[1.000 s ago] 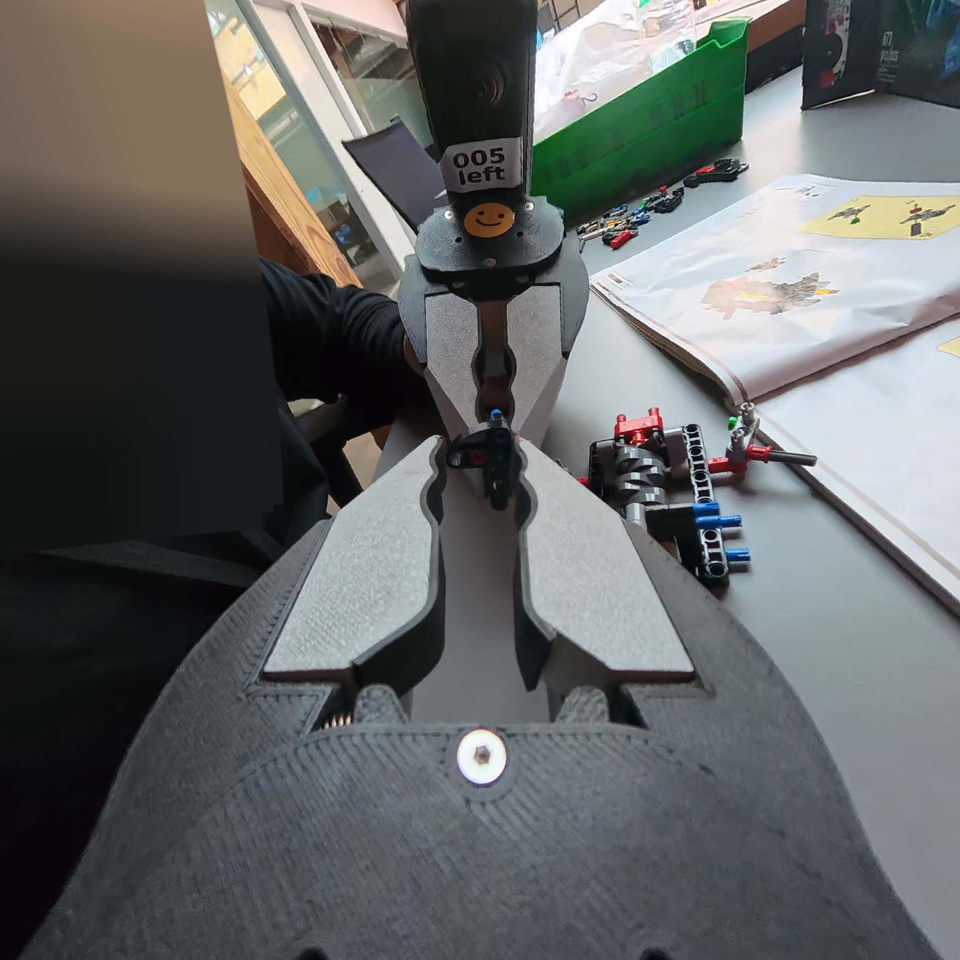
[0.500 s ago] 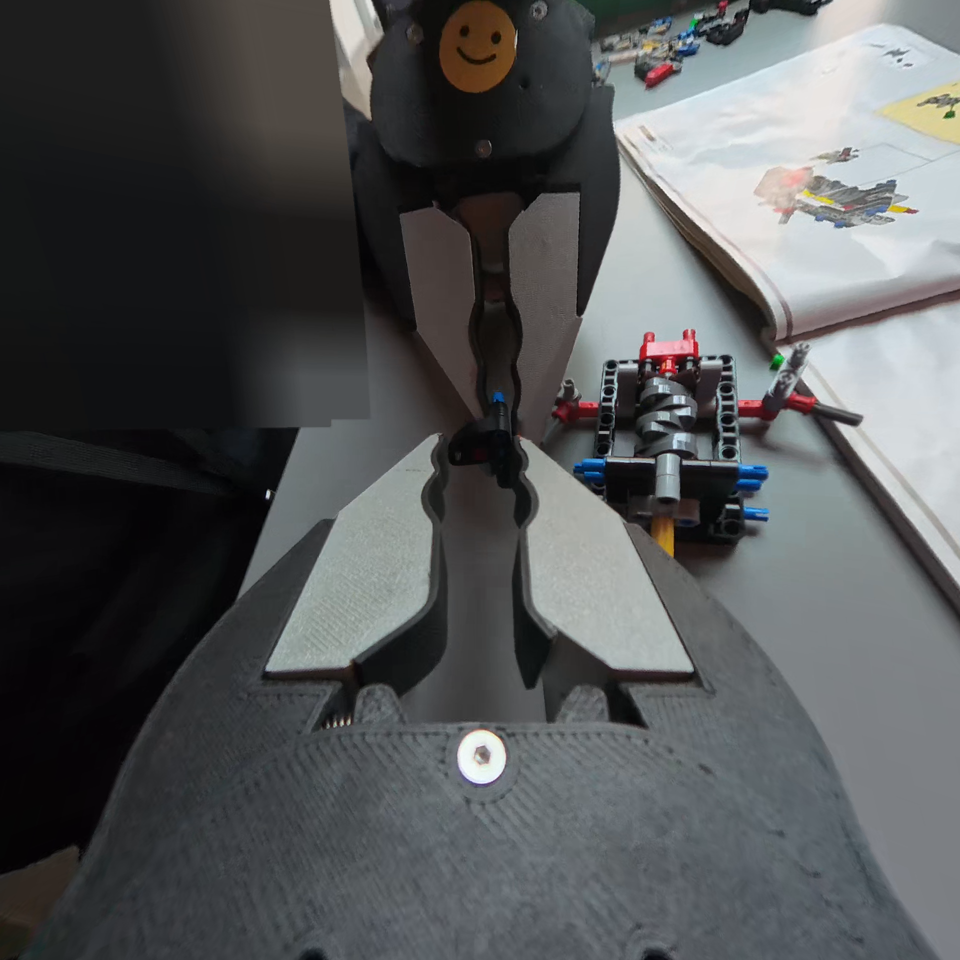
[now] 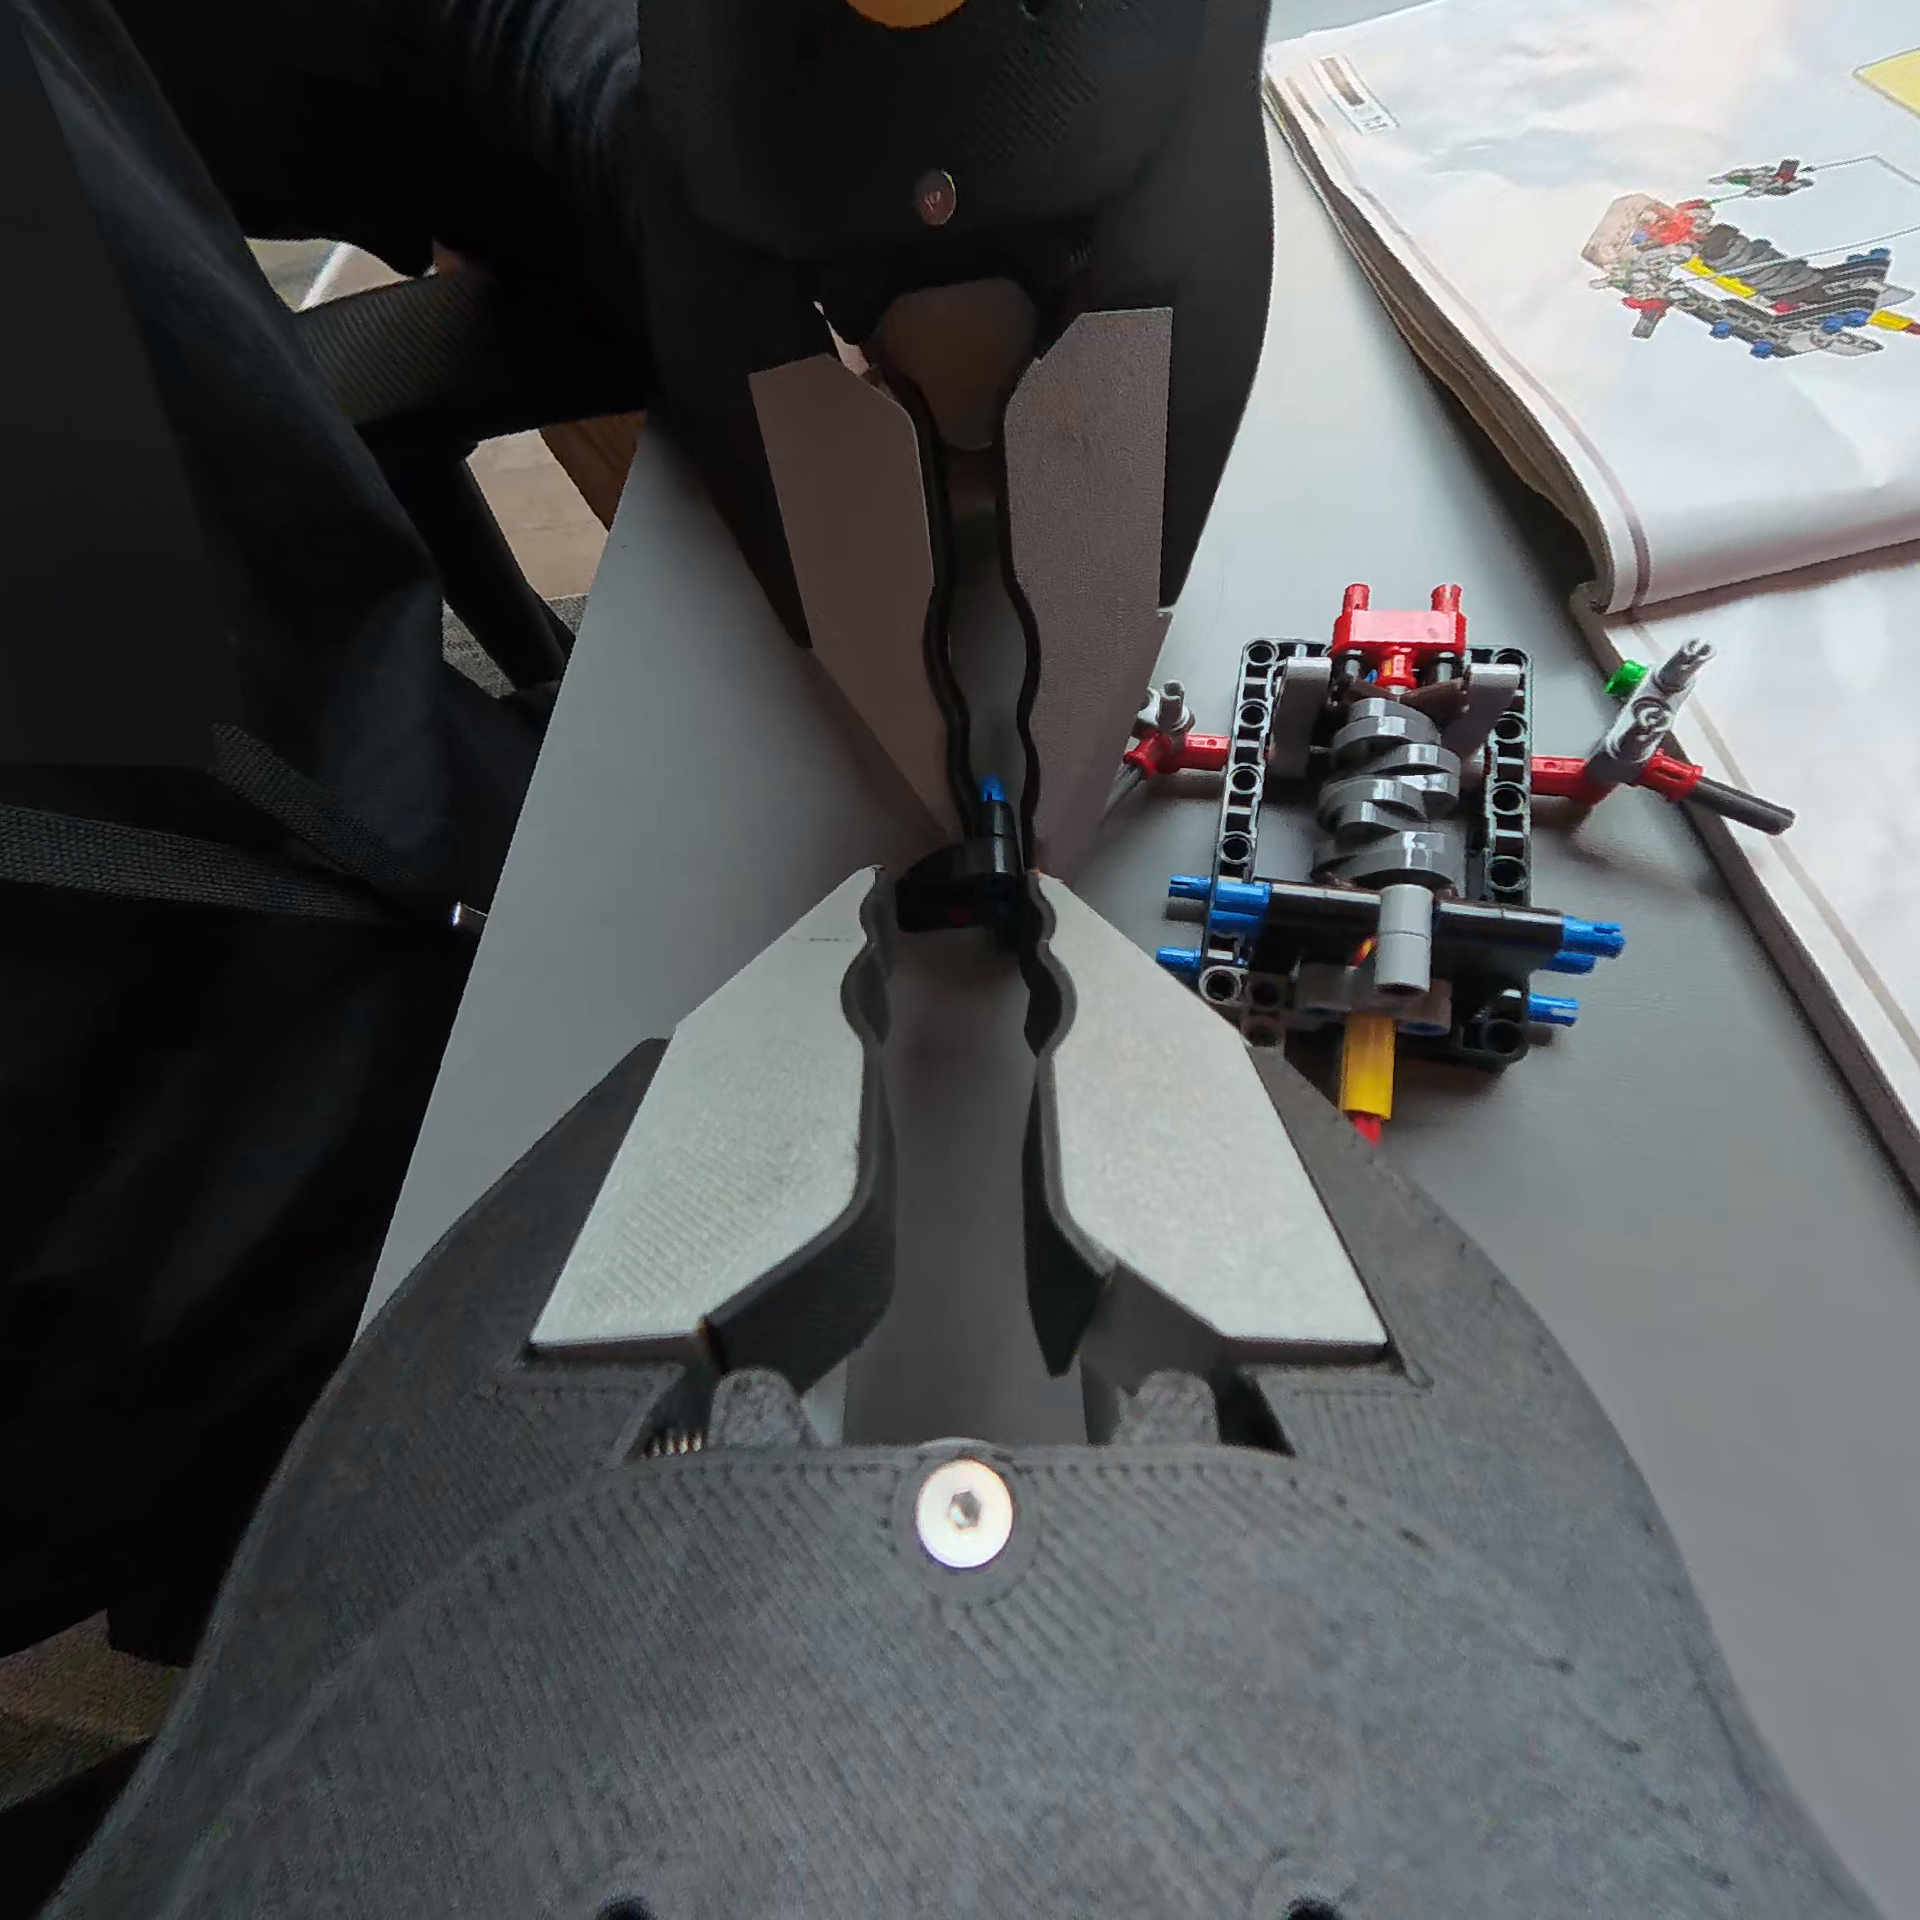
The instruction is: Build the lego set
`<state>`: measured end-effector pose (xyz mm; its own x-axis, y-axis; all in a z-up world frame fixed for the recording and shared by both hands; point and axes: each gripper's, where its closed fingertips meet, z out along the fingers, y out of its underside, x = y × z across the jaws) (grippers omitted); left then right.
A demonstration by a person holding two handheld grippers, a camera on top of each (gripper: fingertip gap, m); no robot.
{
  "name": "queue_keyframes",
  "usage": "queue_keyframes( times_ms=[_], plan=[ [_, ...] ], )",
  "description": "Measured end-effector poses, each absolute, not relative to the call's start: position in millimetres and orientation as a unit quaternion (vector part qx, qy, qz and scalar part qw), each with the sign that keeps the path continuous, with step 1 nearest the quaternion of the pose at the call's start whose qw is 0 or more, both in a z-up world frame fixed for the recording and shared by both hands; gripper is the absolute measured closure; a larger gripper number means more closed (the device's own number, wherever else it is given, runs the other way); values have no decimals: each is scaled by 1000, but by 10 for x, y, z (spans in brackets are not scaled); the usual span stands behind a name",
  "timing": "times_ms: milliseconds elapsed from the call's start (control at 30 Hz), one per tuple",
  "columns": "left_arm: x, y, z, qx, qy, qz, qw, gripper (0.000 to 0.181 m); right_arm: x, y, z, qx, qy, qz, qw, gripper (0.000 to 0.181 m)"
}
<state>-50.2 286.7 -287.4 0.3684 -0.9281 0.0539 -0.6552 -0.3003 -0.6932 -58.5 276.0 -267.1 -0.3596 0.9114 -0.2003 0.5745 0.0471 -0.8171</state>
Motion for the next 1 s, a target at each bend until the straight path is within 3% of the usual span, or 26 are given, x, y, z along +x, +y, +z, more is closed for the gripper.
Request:
queue_keyframes(
  times_ms=[467, 700, 1000],
  plan=[
    [-501, 2862, -2877, -773, 518, -219, 294, 179, -588, 2756, -2680, -530, -703, 432, 194, 162],
    [-572, 2875, -2767, -765, 490, -272, 318, 168, -591, 2759, -2652, -532, -692, 450, 188, 161],
    [-511, 2821, -2617, -750, 470, -330, 327, 171, -581, 2763, -2630, -522, -700, 446, 197, 161]
  ],
)
